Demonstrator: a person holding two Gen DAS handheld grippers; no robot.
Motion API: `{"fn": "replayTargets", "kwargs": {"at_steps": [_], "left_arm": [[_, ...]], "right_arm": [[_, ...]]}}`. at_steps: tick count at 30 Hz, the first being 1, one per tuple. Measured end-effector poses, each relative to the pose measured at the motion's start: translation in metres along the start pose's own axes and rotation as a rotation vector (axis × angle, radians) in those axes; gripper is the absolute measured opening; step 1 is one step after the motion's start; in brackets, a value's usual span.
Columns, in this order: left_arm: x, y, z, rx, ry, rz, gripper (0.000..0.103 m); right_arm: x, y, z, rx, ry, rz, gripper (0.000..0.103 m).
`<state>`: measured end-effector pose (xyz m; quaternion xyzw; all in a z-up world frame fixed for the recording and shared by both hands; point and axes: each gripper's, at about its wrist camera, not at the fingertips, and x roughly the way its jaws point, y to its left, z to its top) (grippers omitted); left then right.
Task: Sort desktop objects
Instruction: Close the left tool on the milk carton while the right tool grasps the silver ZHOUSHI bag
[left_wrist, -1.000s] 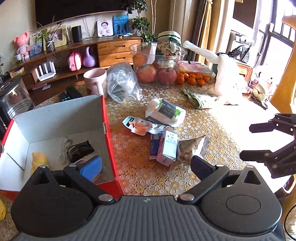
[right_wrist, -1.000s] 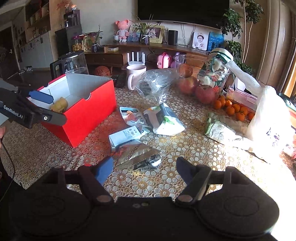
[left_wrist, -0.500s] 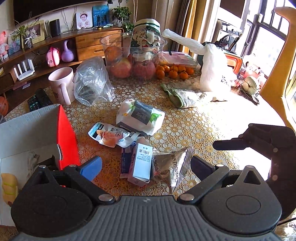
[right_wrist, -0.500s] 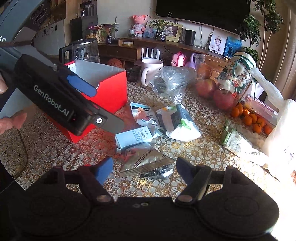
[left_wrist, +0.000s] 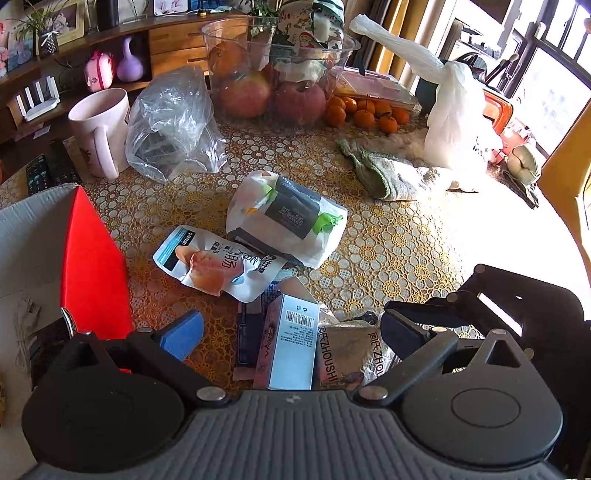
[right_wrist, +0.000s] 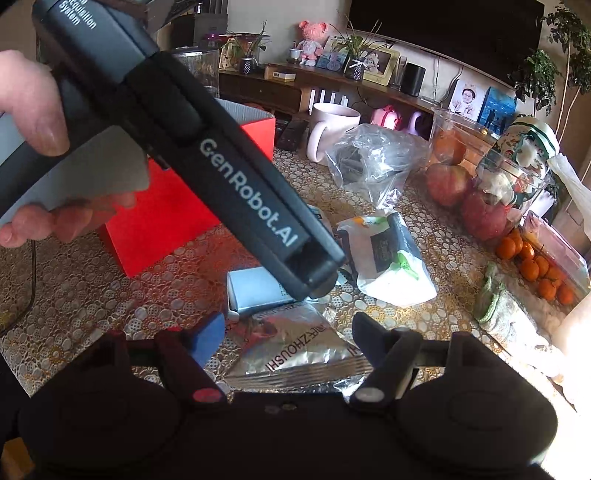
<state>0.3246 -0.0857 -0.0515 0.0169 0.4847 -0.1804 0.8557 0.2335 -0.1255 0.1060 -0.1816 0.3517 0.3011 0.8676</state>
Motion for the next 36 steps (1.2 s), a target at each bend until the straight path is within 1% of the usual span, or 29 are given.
{"fn": "replayTargets", "kwargs": {"at_steps": [4,6,13,16,17,19,22,23,24,28,31,34,36], "left_arm": [[0.013,-0.001,0.001,0.020,0.028,0.009,0.103],[0.018,0.000,0.001,0.020,0.033,0.026,0.103],[0.033,0.000,-0.001,0.036,0.048,0.019,0.100],[0.039,0.001,-0.003,0.033,0.058,0.008,0.087],[0.041,0.002,-0.004,0.026,0.061,0.007,0.078],[0.042,0.003,-0.005,0.016,0.058,-0.013,0.074],[0.041,0.001,-0.006,0.026,0.054,-0.034,0.062],[0.040,0.000,-0.006,0.025,0.053,-0.043,0.051],[0.039,0.000,-0.006,0.020,0.051,-0.048,0.046],[0.038,0.004,-0.006,-0.004,0.048,-0.062,0.042],[0.034,0.008,-0.006,-0.033,0.031,-0.070,0.034],[0.030,0.009,-0.006,-0.034,0.016,-0.061,0.032],[0.026,0.012,-0.006,-0.043,0.004,-0.063,0.032]], "right_arm": [[0.010,0.000,-0.003,-0.015,0.012,0.004,0.076],[0.014,0.000,-0.006,-0.023,0.018,-0.001,0.076],[0.018,0.000,-0.015,-0.015,0.029,0.009,0.075],[0.018,0.001,-0.020,-0.016,0.033,0.023,0.074],[0.017,0.002,-0.021,-0.020,0.028,0.019,0.074],[0.016,0.005,-0.024,-0.027,0.022,0.012,0.072],[0.016,0.005,-0.022,-0.018,0.022,0.011,0.070],[0.015,0.005,-0.022,-0.013,0.020,0.016,0.069],[0.015,0.005,-0.021,-0.013,0.020,0.019,0.068],[0.013,0.007,-0.021,-0.016,0.020,0.018,0.067],[0.011,0.008,-0.021,-0.018,0.021,0.014,0.066],[0.010,0.008,-0.021,-0.013,0.025,0.010,0.060],[0.009,0.010,-0.020,-0.016,0.028,0.005,0.058]]}}
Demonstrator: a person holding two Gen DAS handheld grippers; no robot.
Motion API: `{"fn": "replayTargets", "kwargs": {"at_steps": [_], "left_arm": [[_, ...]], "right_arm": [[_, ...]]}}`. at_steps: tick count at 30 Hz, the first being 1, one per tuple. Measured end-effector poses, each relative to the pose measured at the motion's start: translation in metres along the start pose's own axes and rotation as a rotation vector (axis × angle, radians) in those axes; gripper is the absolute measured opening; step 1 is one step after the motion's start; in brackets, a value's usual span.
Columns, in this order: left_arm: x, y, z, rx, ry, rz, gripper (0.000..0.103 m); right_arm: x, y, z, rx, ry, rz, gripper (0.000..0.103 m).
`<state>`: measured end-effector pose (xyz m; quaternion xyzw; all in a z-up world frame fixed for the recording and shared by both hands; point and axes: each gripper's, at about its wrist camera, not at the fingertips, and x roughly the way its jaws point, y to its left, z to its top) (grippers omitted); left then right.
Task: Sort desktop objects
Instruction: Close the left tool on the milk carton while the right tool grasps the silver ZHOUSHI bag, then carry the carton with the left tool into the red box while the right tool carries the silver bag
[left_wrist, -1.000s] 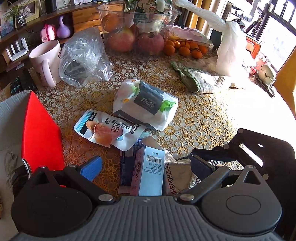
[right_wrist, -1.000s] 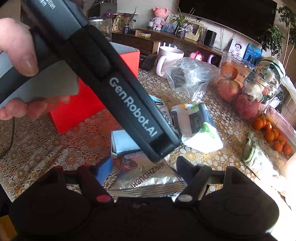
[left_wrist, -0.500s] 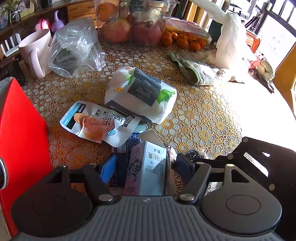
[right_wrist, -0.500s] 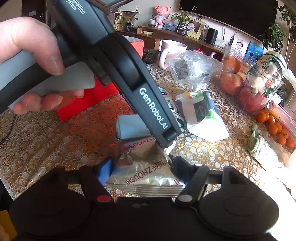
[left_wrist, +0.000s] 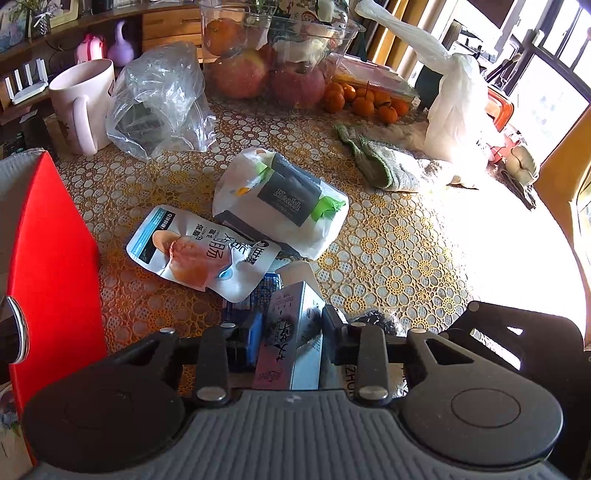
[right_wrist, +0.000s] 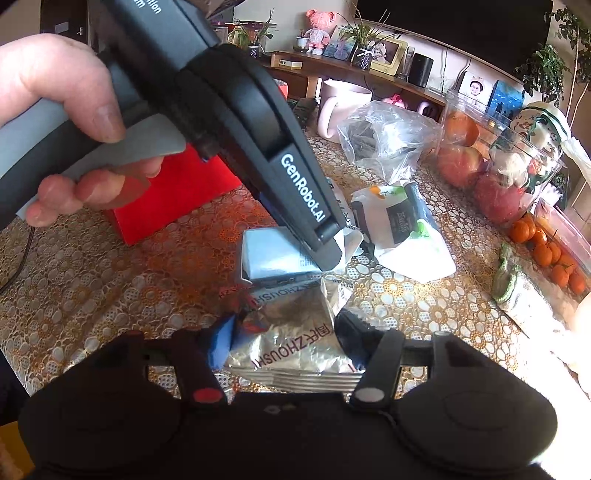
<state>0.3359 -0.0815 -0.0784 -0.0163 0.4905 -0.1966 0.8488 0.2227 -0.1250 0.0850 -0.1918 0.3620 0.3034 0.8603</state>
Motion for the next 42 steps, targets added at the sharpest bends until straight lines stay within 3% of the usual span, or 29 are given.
{"fn": "replayTargets", "kwargs": {"at_steps": [24,42], "left_arm": [[-0.042,0.004,-0.010,-0.022,-0.051,-0.001,0.030],[-0.102,0.015,-0.032,-0.050,-0.118,-0.019,0.026]], "right_arm": [[-0.034,-0.006,0.004,0.071,-0.027,-0.010,0.054],[-0.074,0.001,0.021,0.084,-0.071,-0.025,0.054]]}}
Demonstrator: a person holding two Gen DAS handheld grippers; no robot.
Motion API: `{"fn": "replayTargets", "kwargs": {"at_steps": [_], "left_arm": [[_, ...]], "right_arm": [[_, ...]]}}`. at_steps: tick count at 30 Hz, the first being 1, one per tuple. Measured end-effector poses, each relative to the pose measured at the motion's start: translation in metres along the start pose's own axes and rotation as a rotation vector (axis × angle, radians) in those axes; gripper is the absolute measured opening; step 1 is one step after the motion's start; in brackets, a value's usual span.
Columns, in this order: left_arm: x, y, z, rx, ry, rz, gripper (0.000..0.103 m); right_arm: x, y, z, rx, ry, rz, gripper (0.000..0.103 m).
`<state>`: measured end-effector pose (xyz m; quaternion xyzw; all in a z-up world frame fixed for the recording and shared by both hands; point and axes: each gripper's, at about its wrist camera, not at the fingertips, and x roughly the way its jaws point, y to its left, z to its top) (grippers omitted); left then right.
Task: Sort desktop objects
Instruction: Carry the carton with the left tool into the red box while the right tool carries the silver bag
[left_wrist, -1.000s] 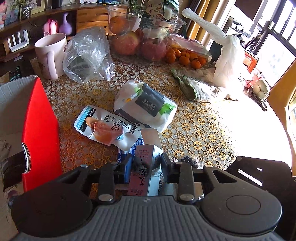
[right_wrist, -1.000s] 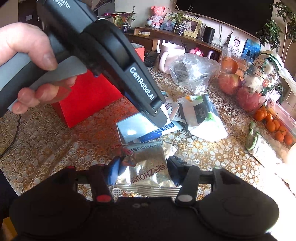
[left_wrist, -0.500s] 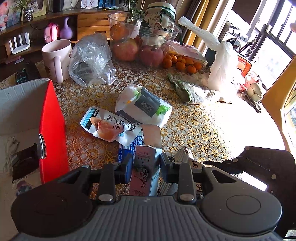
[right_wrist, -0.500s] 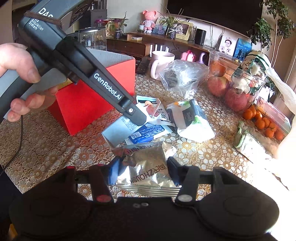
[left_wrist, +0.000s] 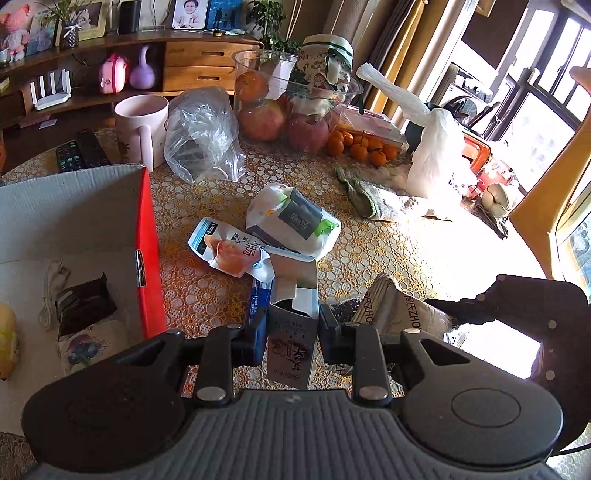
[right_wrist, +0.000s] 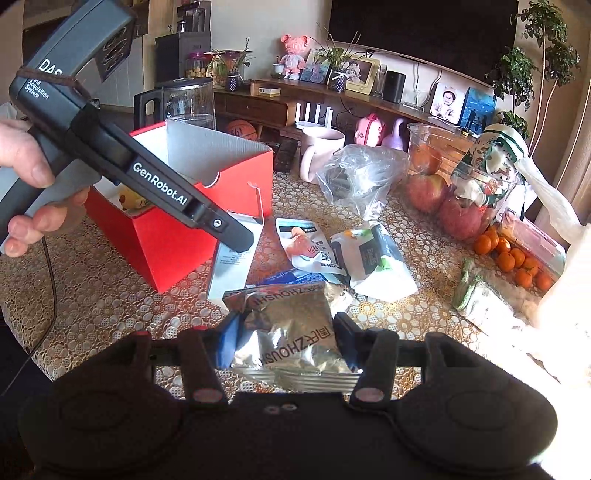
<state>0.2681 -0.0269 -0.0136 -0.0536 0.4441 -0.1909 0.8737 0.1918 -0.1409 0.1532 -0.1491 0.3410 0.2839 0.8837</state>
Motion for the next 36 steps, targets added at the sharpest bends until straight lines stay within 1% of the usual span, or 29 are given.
{"fn": "replayTargets", "kwargs": {"at_steps": [8,12,16,21,26,30,36], "left_arm": [[-0.044,0.002,0.000,0.015,-0.043,-0.006,0.026],[-0.065,0.010,0.000,0.009,-0.064,-0.002,0.026],[-0.092,0.022,0.003,0.004,-0.102,0.008,0.026],[-0.122,0.044,0.007,0.000,-0.140,0.047,0.026],[-0.139,0.075,0.006,-0.017,-0.156,0.112,0.026],[-0.144,0.105,0.001,-0.042,-0.145,0.167,0.026],[-0.136,0.140,-0.006,-0.074,-0.118,0.205,0.026]], "right_arm": [[-0.021,0.011,0.022,-0.005,-0.030,0.025,0.053],[-0.027,0.020,0.035,-0.013,-0.042,0.043,0.053],[-0.030,0.034,0.052,-0.033,-0.058,0.066,0.053],[-0.028,0.053,0.076,-0.069,-0.080,0.097,0.053],[-0.015,0.075,0.099,-0.111,-0.093,0.118,0.053],[0.000,0.093,0.115,-0.140,-0.098,0.135,0.053],[0.029,0.115,0.131,-0.168,-0.080,0.151,0.053]]}}
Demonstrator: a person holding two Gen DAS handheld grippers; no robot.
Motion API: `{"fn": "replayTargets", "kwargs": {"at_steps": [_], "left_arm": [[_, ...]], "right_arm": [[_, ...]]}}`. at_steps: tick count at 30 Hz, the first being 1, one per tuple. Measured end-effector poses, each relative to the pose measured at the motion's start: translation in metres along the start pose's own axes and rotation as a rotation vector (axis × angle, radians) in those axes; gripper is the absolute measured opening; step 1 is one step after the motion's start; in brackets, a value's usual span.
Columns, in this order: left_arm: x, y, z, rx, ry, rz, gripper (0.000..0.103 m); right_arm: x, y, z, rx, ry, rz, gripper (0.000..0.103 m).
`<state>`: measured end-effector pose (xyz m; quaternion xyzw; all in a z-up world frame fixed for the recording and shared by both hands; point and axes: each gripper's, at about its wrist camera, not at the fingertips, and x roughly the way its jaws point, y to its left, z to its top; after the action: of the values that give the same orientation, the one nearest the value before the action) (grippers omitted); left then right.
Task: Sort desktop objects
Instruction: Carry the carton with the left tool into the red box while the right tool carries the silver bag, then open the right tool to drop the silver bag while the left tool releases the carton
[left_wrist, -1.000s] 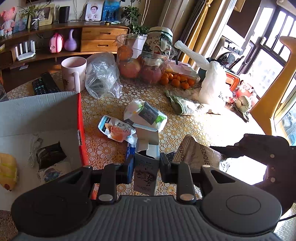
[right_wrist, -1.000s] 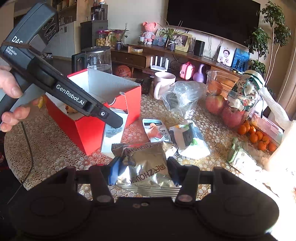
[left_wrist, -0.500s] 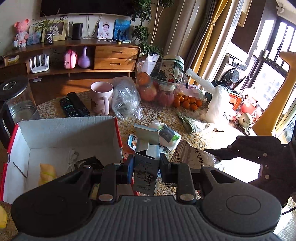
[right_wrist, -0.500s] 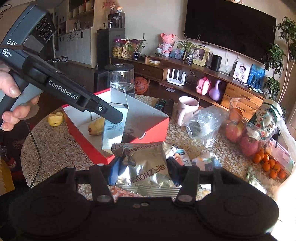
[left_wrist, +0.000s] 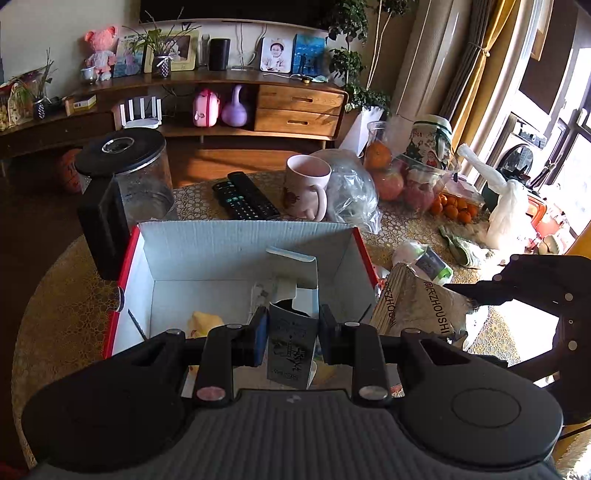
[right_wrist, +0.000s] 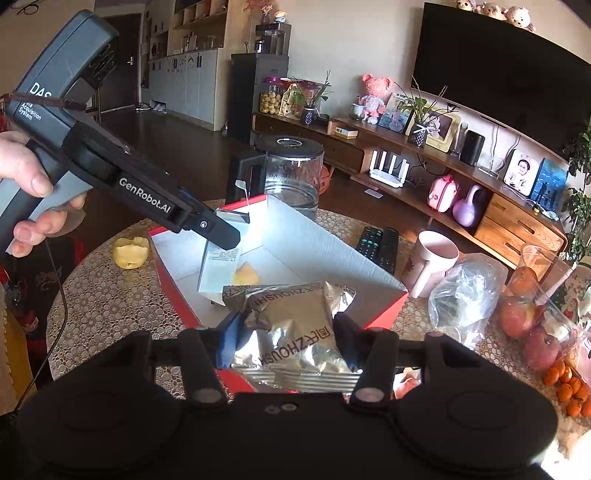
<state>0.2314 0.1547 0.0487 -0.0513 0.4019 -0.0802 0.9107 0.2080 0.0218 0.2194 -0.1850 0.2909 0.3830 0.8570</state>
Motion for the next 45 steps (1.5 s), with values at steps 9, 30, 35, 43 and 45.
{"fn": "replayTargets", "kwargs": {"at_steps": [9,30,35,43,45], "left_arm": [[0.039,0.021,-0.006,0.006,0.064,0.030,0.026],[0.112,0.037,-0.020,0.045,0.223,0.056,0.026],[0.119,0.040,-0.018,0.043,0.231,0.055,0.026],[0.135,0.043,-0.008,0.025,0.247,0.066,0.026],[0.139,0.044,-0.007,0.015,0.249,0.067,0.026]], "right_arm": [[0.054,-0.001,0.015,-0.020,0.041,-0.057,0.053],[0.160,-0.007,0.015,-0.083,0.185,-0.087,0.053],[0.167,-0.008,0.012,-0.111,0.215,-0.068,0.054],[0.165,-0.003,0.008,-0.157,0.237,-0.032,0.063],[0.162,-0.001,0.008,-0.175,0.226,-0.040,0.065]]}}
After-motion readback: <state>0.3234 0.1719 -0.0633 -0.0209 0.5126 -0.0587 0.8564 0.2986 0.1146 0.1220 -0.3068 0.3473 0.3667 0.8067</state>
